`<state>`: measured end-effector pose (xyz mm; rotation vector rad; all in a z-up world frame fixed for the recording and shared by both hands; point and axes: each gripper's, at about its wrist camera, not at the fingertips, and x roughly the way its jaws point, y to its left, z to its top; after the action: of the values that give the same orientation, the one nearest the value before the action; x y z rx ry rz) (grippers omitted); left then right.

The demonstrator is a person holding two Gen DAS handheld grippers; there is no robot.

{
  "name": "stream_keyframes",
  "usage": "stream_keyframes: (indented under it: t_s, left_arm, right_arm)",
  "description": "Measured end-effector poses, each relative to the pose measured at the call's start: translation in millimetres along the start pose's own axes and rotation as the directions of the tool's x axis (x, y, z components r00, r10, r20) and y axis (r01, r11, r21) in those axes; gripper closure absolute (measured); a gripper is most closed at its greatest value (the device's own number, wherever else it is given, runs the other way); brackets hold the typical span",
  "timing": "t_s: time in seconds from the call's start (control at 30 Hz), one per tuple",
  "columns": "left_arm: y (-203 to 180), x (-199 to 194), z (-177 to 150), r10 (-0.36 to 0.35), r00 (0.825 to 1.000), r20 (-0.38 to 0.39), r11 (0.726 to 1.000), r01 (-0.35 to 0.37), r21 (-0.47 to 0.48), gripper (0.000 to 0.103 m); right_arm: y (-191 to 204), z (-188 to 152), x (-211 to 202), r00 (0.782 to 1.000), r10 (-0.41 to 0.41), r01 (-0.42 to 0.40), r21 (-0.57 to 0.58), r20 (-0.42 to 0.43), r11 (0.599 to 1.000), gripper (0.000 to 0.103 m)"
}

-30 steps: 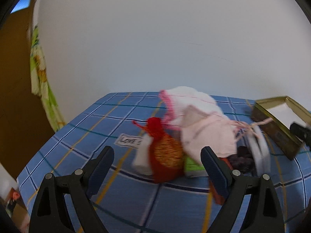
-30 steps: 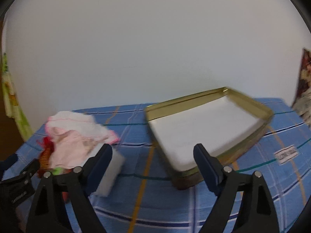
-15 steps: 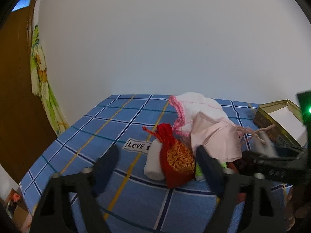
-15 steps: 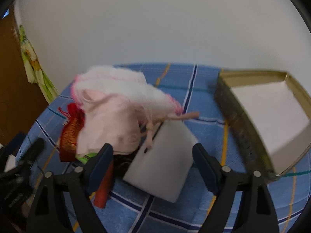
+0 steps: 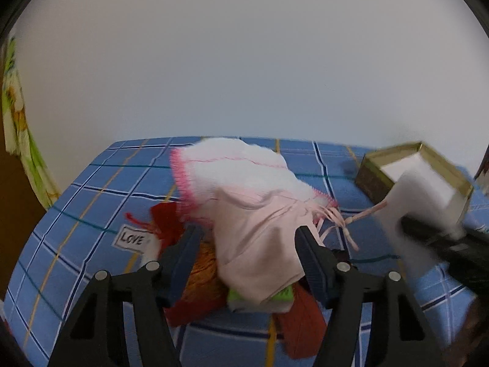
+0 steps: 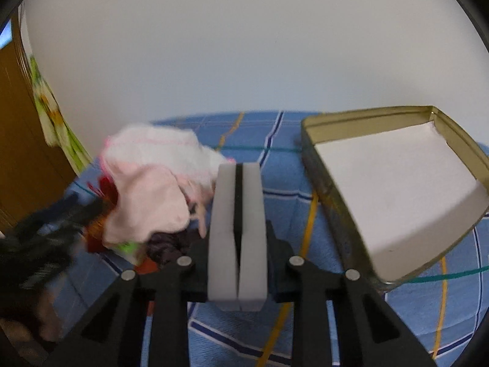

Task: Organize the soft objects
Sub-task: 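Reach the left gripper to the pink bra and grasp it, then carry the pink bra with the left gripper into the tin tray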

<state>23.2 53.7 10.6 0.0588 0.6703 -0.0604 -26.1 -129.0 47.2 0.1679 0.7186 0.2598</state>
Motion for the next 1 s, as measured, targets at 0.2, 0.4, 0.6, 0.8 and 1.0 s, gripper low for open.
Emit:
stream_keyframes:
  t_s: [0.2, 0.4, 0.6, 0.8, 1.0]
  left_arm:
    - [-20.5, 41.4, 0.7, -0.01, 0.994, -0.109, 1.0, 0.013, 0.028, 0.049]
    - [-24.0, 42.0, -1.0, -0.033, 0.995, -0.091, 0.998, 0.037, 0.045, 0.085]
    - [-4.6, -3.7, 5.2, -0.134, 0.99, 0.04, 0.99, 0.135, -0.048, 0.09]
    - [3.5, -53.5, 18.1, -0.139, 0.978, 0.153, 0.989, 0.146, -0.035, 0.09]
    - [-15.5, -76.3, 37.2, -0.176, 0.962, 0.207, 0.983, 0.182, -0.009, 0.09]
  right_arm:
    - [-2.6, 3.8, -29.6, 0.988, -0.036, 0.047, -0.067, 0.152, 0.997, 0.077]
    - [-2.5, 8.3, -24.5, 0.985, -0.071, 0.082, -0.067, 0.158, 0.994, 0.077]
    - [-2.7, 9.7, -38.7, 0.976, -0.073, 0.085, -0.054, 0.205, 0.995, 0.077]
    - [-13.0, 10.4, -52.9, 0.97, -0.048, 0.059, -0.043, 0.237, 0.997, 0.076]
    - [-17.1, 15.7, -72.9, 0.945, -0.093, 0.11, -0.039, 0.314, 0.993, 0.076]
